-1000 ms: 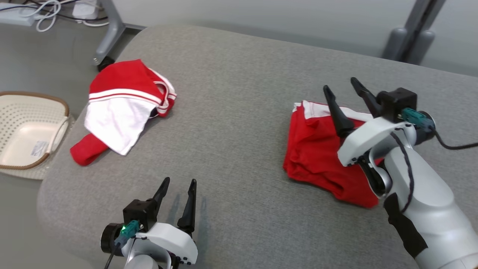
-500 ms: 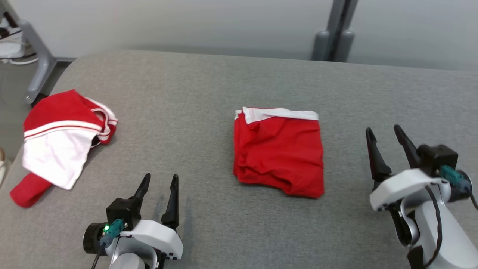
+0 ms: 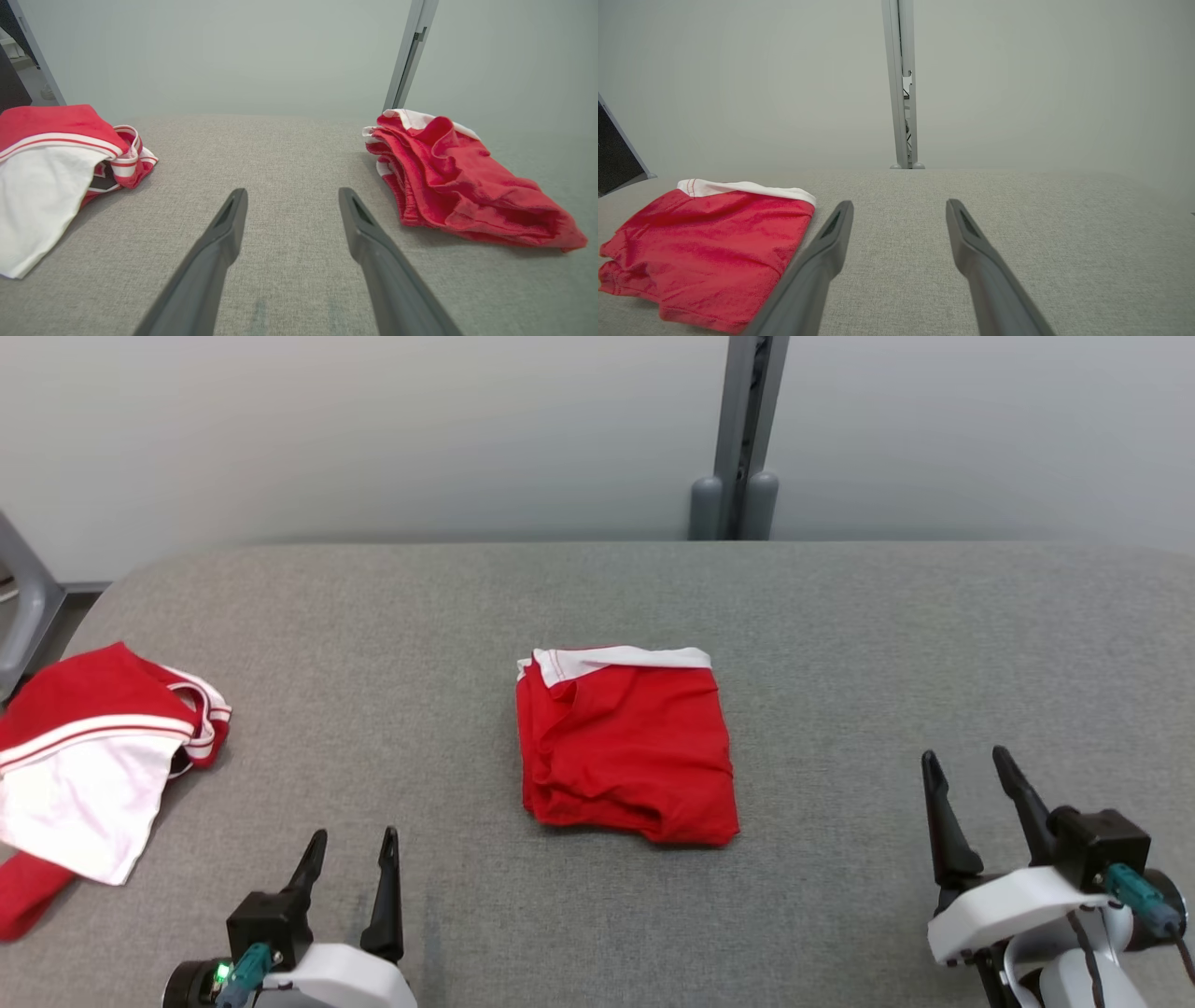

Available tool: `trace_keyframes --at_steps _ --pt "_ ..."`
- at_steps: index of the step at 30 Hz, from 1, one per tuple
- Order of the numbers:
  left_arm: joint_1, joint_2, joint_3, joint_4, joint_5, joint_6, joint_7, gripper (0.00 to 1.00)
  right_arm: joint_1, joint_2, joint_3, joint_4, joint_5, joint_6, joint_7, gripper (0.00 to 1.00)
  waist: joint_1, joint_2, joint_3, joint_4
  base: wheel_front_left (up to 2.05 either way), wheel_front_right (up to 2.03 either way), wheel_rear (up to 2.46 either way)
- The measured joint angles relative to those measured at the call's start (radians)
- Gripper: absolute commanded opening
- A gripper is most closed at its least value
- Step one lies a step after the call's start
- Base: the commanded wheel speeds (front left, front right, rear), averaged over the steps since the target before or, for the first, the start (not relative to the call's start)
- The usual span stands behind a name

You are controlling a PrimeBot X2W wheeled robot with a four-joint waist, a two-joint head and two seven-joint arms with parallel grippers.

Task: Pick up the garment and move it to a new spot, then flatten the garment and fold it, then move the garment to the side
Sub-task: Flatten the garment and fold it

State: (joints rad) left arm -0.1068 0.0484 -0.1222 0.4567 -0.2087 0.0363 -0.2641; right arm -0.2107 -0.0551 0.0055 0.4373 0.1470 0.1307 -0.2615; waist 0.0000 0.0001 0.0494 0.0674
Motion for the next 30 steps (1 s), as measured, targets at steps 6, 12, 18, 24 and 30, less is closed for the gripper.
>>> trace_keyframes --at_steps 6,12,18,24,30 --pt "0.065 0.000 0.035 -0.021 0.028 -0.001 0.000 1.00 0.056 0.005 0.026 -0.012 0.035 0.000 0.000 1.00 0.0000 0.0000 -0.047 -0.035 0.00 0.00 0.00" --pt "0.090 0.000 0.052 -0.040 0.042 -0.001 0.000 1.00 0.068 0.006 0.035 -0.011 0.059 0.000 0.000 1.00 0.0000 0.0000 -0.058 -0.046 0.00 0.00 0.00" --pt "0.095 0.000 0.038 -0.050 0.042 -0.001 0.000 1.00 0.069 0.006 0.044 -0.007 0.074 0.000 0.000 1.00 0.0000 0.0000 -0.046 -0.039 0.00 0.00 0.00" --pt "0.064 0.000 0.000 -0.051 0.025 -0.001 0.000 1.00 0.035 0.007 0.084 0.033 0.093 0.000 0.000 1.00 0.0000 0.0000 -0.001 -0.016 0.00 0.00 0.00" --pt "0.024 0.000 -0.042 -0.051 0.002 0.005 0.000 1.00 -0.077 0.007 0.143 0.089 0.098 0.000 0.000 1.00 0.0000 0.0000 0.068 0.029 0.00 0.00 0.00"
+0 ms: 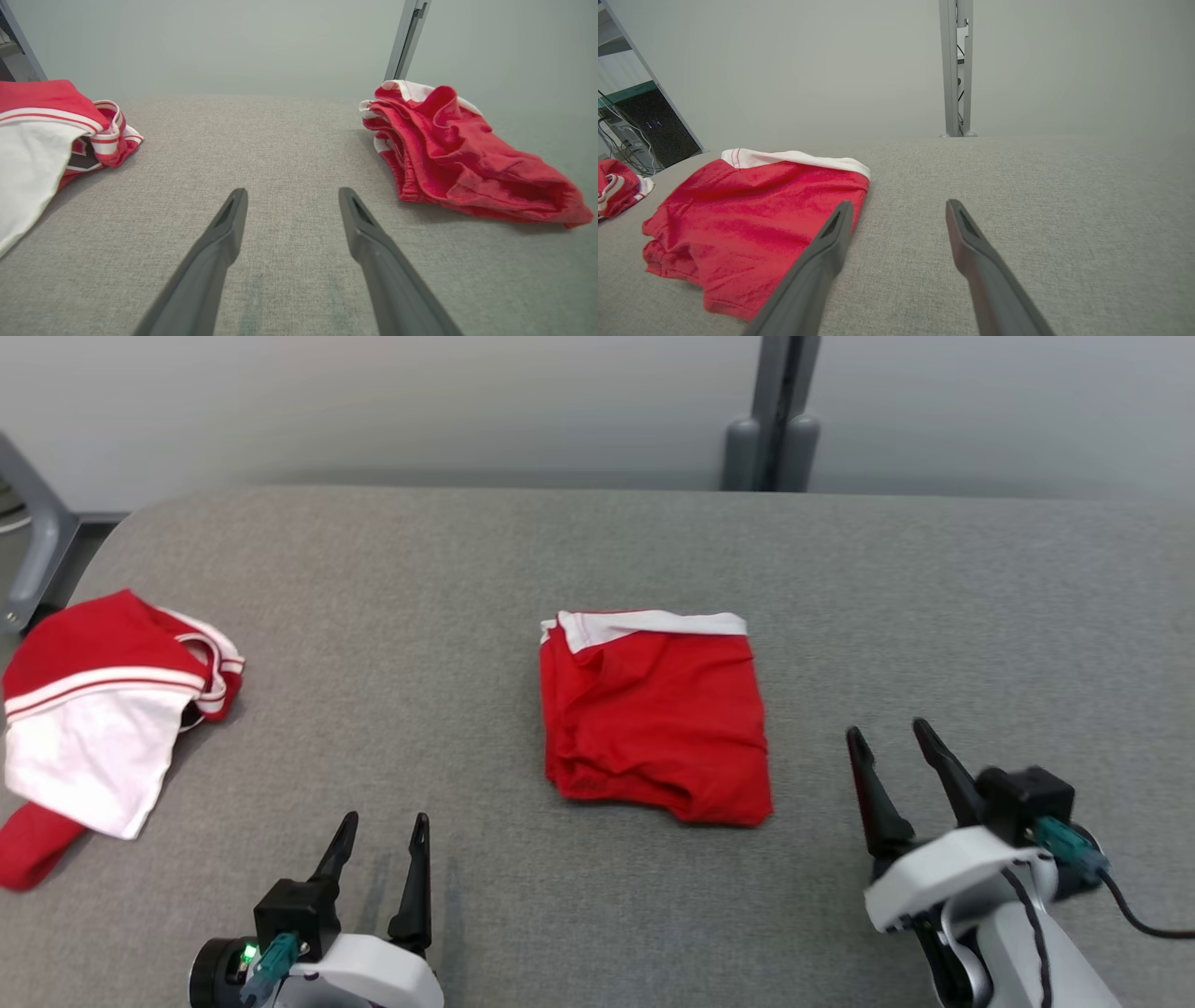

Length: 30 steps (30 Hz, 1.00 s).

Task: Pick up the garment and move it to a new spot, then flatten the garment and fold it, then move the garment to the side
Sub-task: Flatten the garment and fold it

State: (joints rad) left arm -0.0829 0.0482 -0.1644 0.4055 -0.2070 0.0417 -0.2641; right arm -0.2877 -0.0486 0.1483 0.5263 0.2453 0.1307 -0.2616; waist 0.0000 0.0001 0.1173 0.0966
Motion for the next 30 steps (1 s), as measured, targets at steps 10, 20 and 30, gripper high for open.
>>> trace_keyframes --at_steps 10,20,30 --pt "-0.051 0.001 -0.052 -0.001 -0.026 0.011 0.000 1.00 -0.174 0.001 0.220 0.089 0.035 0.000 0.000 1.00 0.0000 0.0000 0.068 0.098 0.00 0.00 0.00" --pt "-0.065 0.000 -0.092 -0.006 -0.051 0.024 0.000 1.00 -0.373 0.001 0.388 0.254 0.160 0.000 0.000 1.00 0.0000 0.0000 0.100 0.173 0.00 0.00 0.00" --pt "-0.061 0.000 -0.094 -0.002 -0.060 0.030 0.000 1.00 -0.453 0.001 0.468 0.382 0.235 0.000 0.000 0.49 0.0000 0.0000 0.092 0.195 0.00 0.00 0.00"
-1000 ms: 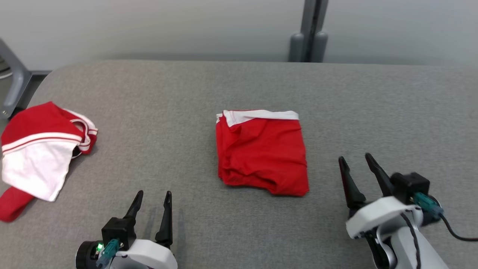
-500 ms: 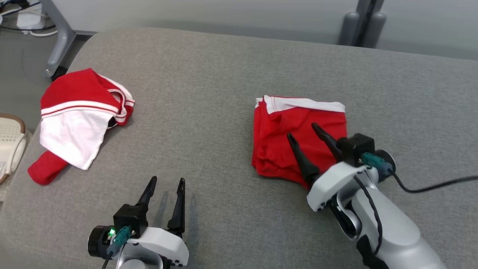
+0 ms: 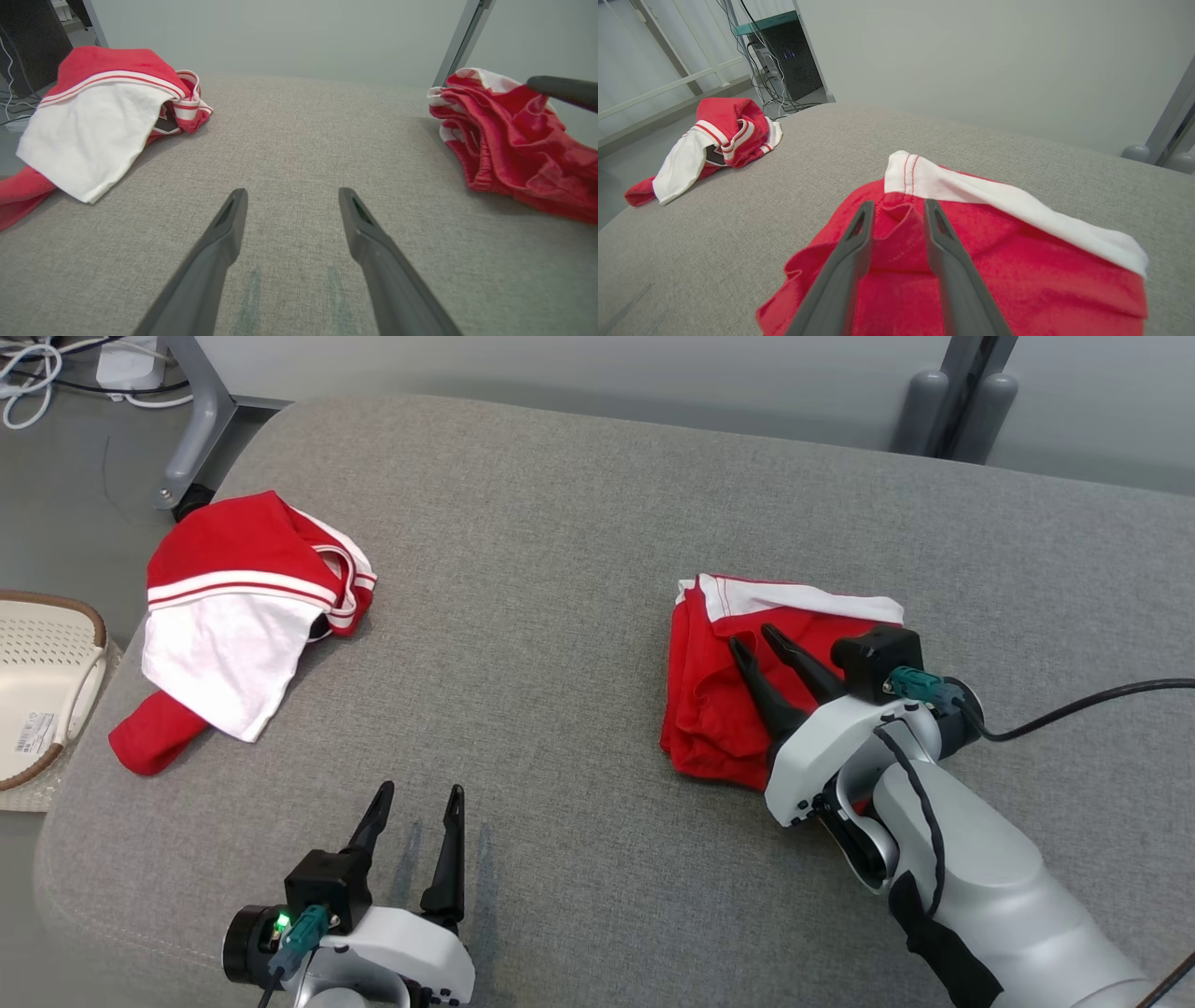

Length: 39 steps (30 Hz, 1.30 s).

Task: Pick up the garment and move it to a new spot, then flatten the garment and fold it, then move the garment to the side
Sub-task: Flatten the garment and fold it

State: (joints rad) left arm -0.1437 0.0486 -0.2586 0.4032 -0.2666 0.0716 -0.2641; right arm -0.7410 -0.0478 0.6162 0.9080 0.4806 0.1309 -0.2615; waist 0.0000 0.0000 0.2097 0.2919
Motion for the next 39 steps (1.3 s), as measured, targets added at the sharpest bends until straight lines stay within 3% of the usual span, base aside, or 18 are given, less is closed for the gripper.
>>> trace_keyframes --at_steps 3,4,5,6,18,32,34,35,39 --pt "0.000 0.000 -0.001 0.000 -0.006 0.000 0.000 1.00 -0.010 0.000 0.016 0.023 0.008 0.000 0.000 0.36 0.0000 0.0000 -0.002 -0.002 0.00 0.00 0.00" --pt "0.000 0.000 -0.002 0.000 -0.007 0.000 0.000 1.00 -0.010 0.000 0.022 0.029 0.013 0.000 0.000 0.24 0.0000 0.0000 -0.002 -0.002 0.00 0.00 0.00" --pt "0.000 0.000 -0.002 0.000 -0.007 0.000 0.000 1.00 -0.013 0.000 0.029 0.038 0.015 0.000 0.000 0.06 0.0000 0.0000 -0.002 -0.002 0.00 0.00 0.00" --pt "0.000 0.000 -0.003 0.000 -0.008 0.000 0.000 1.00 -0.016 0.000 0.033 0.046 0.015 0.000 0.000 0.00 0.0000 0.0000 -0.001 -0.002 0.00 0.00 0.00" --pt "-0.004 0.000 -0.015 -0.003 -0.025 0.002 0.000 1.00 -0.070 0.000 0.011 0.043 0.007 0.000 0.000 0.00 0.0000 0.0000 0.009 0.030 0.00 0.00 0.00" --pt "-0.009 0.000 -0.052 0.003 -0.042 0.000 0.000 1.00 -0.088 -0.001 0.059 0.095 0.024 0.000 0.000 0.00 0.0000 0.0000 0.023 0.108 0.00 0.00 0.00" --pt "-0.011 0.000 -0.054 0.001 -0.043 0.002 0.000 1.00 -0.078 -0.001 0.091 0.083 0.054 0.000 0.000 0.47 0.0000 0.0000 0.024 0.114 0.00 0.00 0.00" --pt "-0.011 0.000 -0.055 0.001 -0.043 0.002 0.000 1.00 -0.070 -0.001 0.111 0.073 0.074 0.000 0.000 1.00 0.0000 0.0000 0.025 0.115 0.00 0.00 0.00" --pt "-0.014 0.000 -0.047 -0.002 -0.042 0.005 0.000 1.00 -0.059 0.001 0.187 0.044 0.142 0.000 0.000 1.00 0.0000 0.0000 0.023 0.102 0.00 0.00 0.00"
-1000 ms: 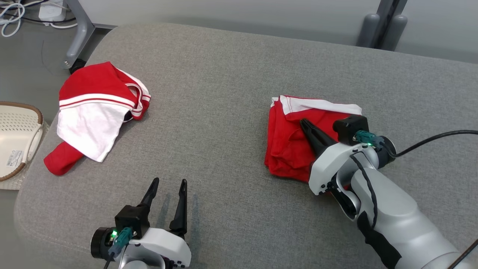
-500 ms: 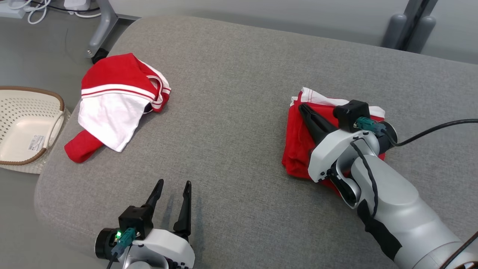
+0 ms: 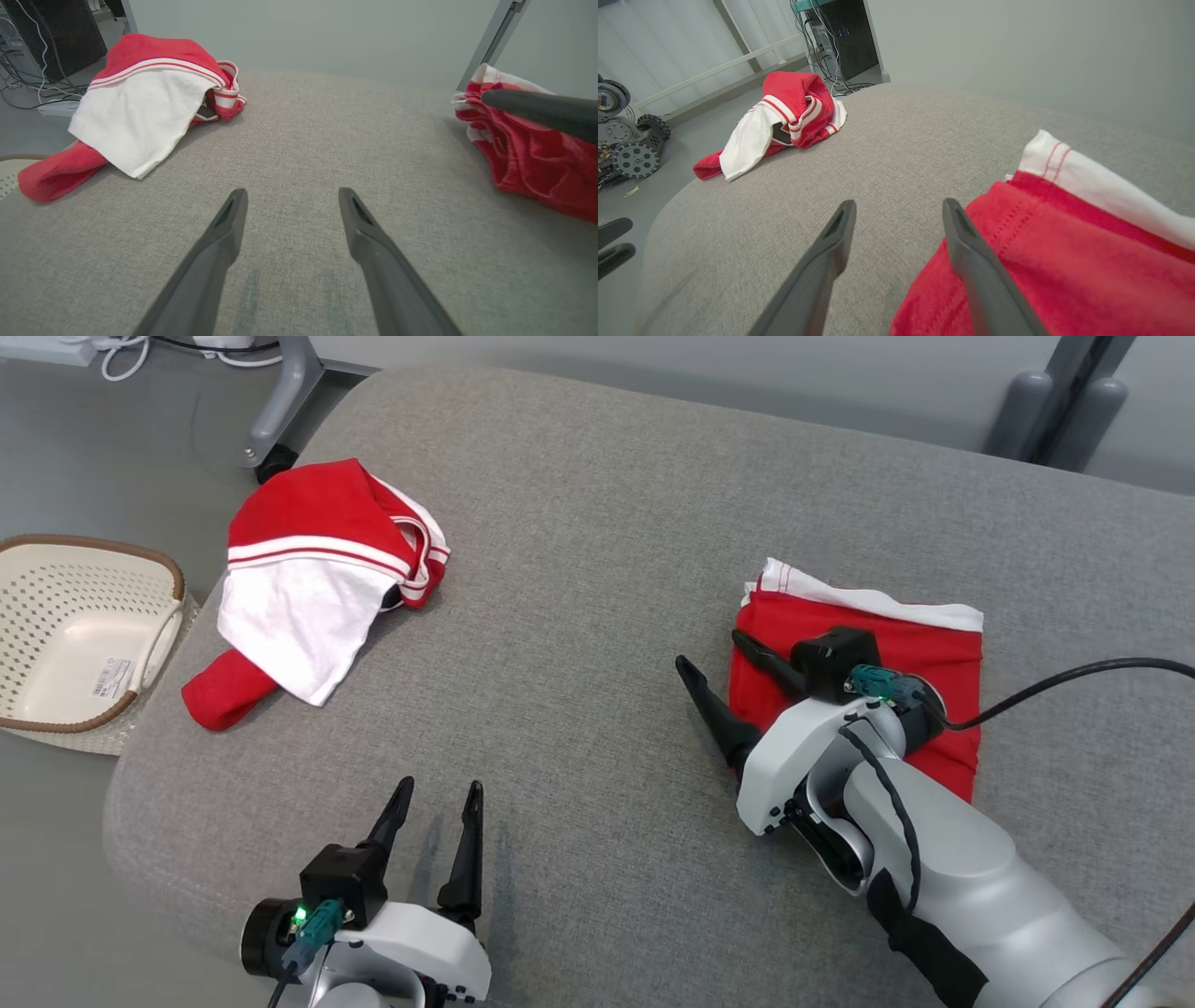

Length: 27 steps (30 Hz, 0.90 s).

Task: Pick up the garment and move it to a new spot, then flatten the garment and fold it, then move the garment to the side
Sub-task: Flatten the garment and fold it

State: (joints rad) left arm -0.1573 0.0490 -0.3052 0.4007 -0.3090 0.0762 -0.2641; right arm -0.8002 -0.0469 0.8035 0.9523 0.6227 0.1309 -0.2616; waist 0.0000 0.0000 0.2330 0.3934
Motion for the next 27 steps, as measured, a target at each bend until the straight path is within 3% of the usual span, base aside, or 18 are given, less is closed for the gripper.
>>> trace_keyframes --at_steps 5,12,17,27 --pt "-0.001 0.000 0.010 -0.006 0.006 0.004 0.000 1.00 -0.014 -0.002 -0.039 -0.038 0.005 0.000 0.000 1.00 0.0000 0.0000 -0.006 -0.032 0.00 0.00 0.00" --pt "-0.008 -0.001 0.046 -0.016 0.033 0.003 0.000 1.00 0.077 -0.058 -0.320 -0.139 -0.157 0.000 0.000 1.00 0.0000 0.0000 -0.032 -0.099 0.00 0.00 0.00" --pt "-0.007 -0.001 0.072 -0.021 0.056 -0.004 0.000 1.00 0.198 -0.058 -0.545 -0.237 -0.293 0.000 0.000 1.00 0.0000 0.0000 -0.056 -0.157 0.00 0.00 0.00" --pt "0.014 0.000 0.129 -0.020 0.094 -0.012 0.000 1.00 0.403 -0.019 -0.761 -0.369 -0.435 0.000 0.000 1.00 0.0000 0.0000 -0.108 -0.271 0.00 0.00 0.00"
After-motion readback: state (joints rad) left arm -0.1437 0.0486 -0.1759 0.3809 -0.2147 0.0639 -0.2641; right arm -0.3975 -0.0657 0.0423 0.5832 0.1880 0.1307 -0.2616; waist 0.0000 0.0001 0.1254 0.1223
